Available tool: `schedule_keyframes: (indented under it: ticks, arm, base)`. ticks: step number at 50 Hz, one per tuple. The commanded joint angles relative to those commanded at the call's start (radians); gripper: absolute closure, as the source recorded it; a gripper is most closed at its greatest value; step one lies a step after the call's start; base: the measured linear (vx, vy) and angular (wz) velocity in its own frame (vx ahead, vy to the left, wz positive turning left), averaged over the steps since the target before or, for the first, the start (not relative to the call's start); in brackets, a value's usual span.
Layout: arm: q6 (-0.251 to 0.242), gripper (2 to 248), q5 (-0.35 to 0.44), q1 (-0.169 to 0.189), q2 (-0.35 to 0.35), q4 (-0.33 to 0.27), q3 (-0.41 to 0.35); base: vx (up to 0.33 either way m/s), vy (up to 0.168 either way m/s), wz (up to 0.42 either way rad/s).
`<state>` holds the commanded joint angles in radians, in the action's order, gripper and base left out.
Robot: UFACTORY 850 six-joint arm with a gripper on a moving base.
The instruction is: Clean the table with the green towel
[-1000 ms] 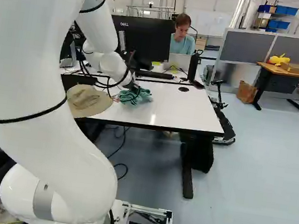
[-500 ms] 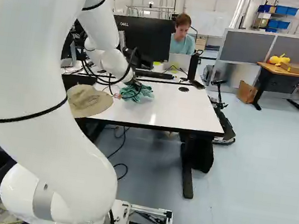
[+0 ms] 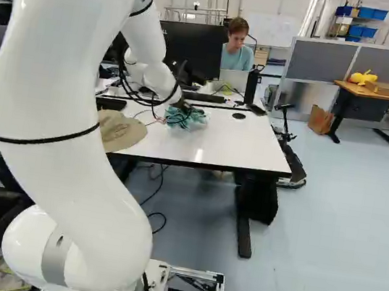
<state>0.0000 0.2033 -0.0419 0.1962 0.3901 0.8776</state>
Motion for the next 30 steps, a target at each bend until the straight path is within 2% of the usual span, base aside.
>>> schedule_keyframes:
  ticks: [30]
  arm:
    - [0.000,217,0.000,0.003,0.140,0.000,0.164]
  base:
    - [0.000,0.000,0.000]
